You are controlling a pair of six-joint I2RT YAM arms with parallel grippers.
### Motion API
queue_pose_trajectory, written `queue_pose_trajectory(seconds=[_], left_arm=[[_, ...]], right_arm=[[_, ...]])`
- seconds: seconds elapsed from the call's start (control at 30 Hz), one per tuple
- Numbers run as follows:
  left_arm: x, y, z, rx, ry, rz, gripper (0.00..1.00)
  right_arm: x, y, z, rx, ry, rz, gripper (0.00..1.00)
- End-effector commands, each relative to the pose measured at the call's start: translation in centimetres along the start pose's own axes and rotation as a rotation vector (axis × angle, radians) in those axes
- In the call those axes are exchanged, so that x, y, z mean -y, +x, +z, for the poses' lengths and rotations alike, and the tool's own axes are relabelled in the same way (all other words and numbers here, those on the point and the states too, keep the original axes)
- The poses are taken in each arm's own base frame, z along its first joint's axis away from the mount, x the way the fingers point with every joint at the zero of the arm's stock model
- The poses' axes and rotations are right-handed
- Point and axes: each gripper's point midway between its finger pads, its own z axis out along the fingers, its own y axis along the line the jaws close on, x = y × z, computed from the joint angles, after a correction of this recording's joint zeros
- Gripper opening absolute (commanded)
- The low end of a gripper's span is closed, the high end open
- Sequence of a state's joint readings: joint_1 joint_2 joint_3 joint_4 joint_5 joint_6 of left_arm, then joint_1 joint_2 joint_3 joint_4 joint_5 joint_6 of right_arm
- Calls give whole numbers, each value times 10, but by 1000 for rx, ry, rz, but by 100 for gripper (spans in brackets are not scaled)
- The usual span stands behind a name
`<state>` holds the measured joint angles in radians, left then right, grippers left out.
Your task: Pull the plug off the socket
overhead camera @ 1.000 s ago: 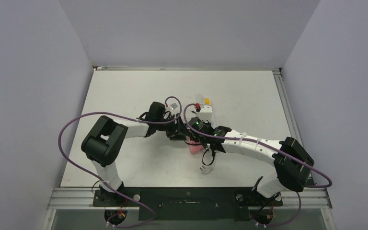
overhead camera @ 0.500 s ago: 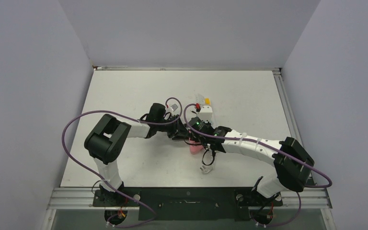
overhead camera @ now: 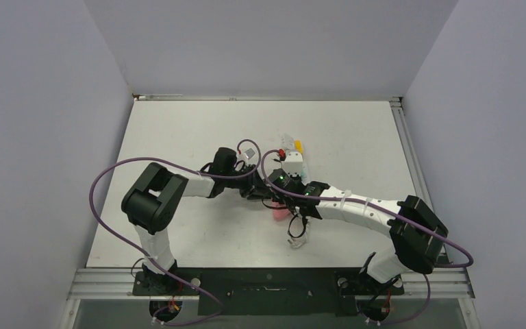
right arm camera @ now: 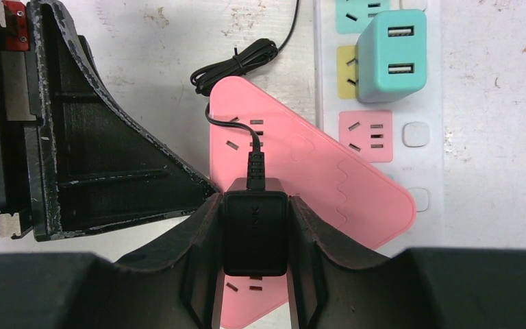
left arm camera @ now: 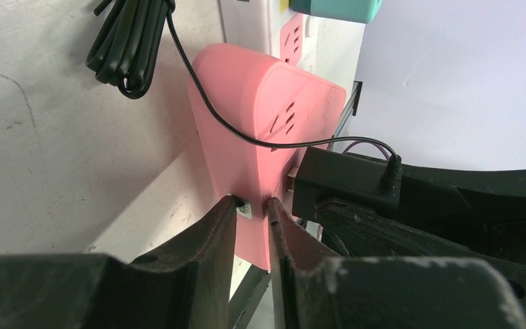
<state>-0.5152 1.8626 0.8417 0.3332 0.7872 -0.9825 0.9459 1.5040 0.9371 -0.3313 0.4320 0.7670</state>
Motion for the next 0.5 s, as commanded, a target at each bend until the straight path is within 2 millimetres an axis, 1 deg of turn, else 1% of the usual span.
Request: queue_pose_trajectory(seconds=[0.0, 0.1, 0.17, 0.3, 0.37, 0.47], left_arm=[[7, -1, 4, -5, 31, 51, 23], [3, 0, 6, -15, 25, 33, 36], [2, 2, 7, -23, 38, 20, 42], [1, 5, 8, -26, 54, 7, 46], [2, 5, 8, -25, 55, 13, 46], [5, 5, 9, -26, 68, 22, 45]], right_arm=[[-12, -6, 2, 23, -16, 33, 5], [-10, -7, 0, 28, -12, 44, 5], [-8, -8, -2, 30, -14, 58, 5], [-7, -9, -2, 23, -68, 117, 5], [-8, -9, -3, 19, -101, 140, 5], [-6, -9, -3, 16, -92, 138, 5]])
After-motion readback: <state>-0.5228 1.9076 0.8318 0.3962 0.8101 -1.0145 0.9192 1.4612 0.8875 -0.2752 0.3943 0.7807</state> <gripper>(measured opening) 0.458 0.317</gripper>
